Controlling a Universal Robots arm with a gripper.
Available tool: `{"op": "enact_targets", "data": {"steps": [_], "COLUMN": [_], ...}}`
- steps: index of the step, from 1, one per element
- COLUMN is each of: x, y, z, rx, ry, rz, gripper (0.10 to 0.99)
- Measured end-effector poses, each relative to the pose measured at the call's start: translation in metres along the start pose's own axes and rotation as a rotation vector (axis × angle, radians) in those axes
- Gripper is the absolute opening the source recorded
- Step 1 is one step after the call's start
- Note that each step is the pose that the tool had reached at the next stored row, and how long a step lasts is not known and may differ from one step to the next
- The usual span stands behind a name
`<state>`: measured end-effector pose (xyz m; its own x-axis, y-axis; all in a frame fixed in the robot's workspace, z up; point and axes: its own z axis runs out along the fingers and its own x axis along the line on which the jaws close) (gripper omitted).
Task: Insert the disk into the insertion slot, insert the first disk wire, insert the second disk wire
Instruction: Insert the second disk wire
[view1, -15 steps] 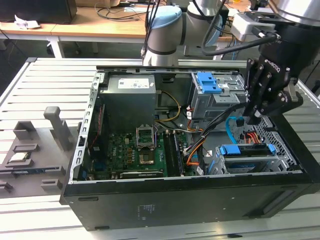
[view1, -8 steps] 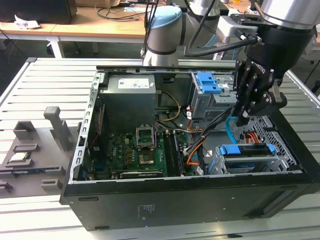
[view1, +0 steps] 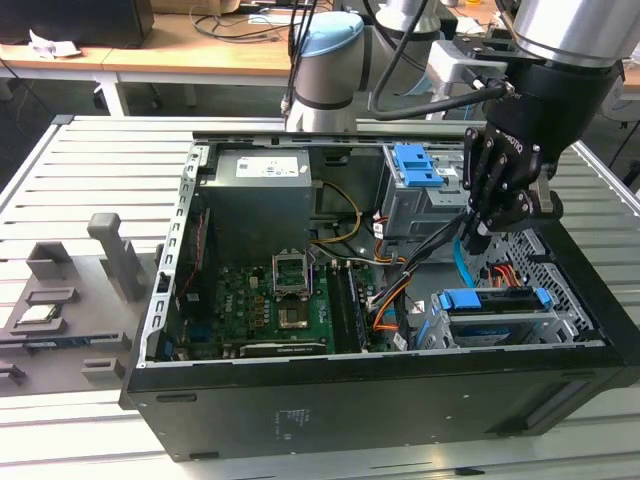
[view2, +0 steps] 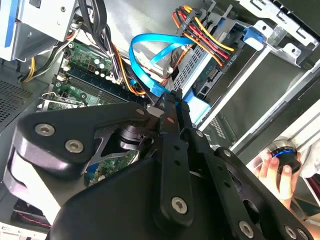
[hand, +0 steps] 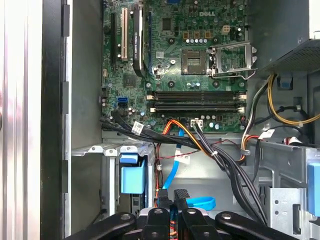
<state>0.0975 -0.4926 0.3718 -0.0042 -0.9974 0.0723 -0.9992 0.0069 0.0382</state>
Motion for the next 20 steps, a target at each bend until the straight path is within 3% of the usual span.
{"op": "enact_targets", "data": {"steps": [3,10,20], "x": [0.0011,0.017,0.0236], "y": [0.0,-0.001,-0.0144], "z": [0.0002,0.0033,0.0184], "rx": [0.0,0.0,0.0], "ry": [0.0001,0.0111,0.0116], "rz": [0.0,0.0,0.0], "gripper": [0.161,0.161,0.161]}}
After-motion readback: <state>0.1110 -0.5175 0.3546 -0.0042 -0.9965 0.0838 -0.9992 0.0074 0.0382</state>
